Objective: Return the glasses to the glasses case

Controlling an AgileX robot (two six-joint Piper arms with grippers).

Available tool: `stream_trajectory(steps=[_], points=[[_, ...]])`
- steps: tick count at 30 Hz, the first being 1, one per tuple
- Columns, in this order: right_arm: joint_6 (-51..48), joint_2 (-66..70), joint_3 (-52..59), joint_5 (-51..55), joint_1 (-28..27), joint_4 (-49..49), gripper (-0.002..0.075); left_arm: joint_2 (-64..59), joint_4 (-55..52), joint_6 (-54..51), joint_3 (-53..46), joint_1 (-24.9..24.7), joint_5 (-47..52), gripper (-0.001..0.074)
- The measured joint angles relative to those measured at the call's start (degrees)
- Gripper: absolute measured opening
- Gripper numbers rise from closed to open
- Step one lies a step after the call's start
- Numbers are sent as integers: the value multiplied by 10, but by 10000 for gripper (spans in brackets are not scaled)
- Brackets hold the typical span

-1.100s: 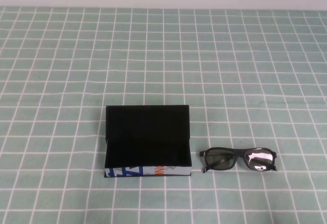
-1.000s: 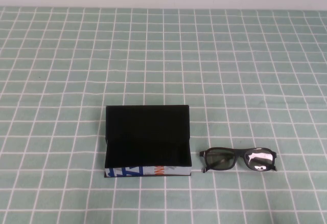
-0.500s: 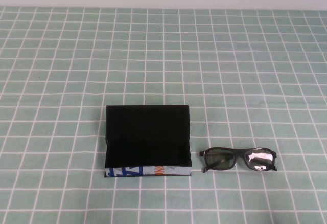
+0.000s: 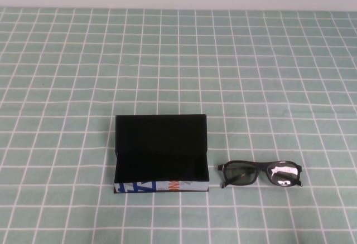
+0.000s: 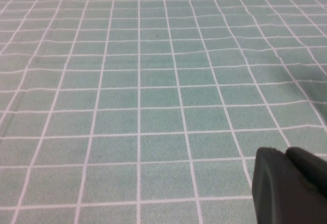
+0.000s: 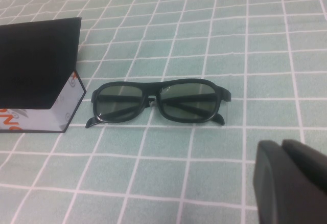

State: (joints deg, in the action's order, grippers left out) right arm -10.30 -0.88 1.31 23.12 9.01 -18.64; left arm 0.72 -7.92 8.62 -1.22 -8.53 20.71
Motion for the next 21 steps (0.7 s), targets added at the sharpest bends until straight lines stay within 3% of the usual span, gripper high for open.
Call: stream_trajectory(steps=[21], points=[[0, 0, 2, -23, 0, 4, -11, 0, -5, 0, 0, 0, 0, -2]])
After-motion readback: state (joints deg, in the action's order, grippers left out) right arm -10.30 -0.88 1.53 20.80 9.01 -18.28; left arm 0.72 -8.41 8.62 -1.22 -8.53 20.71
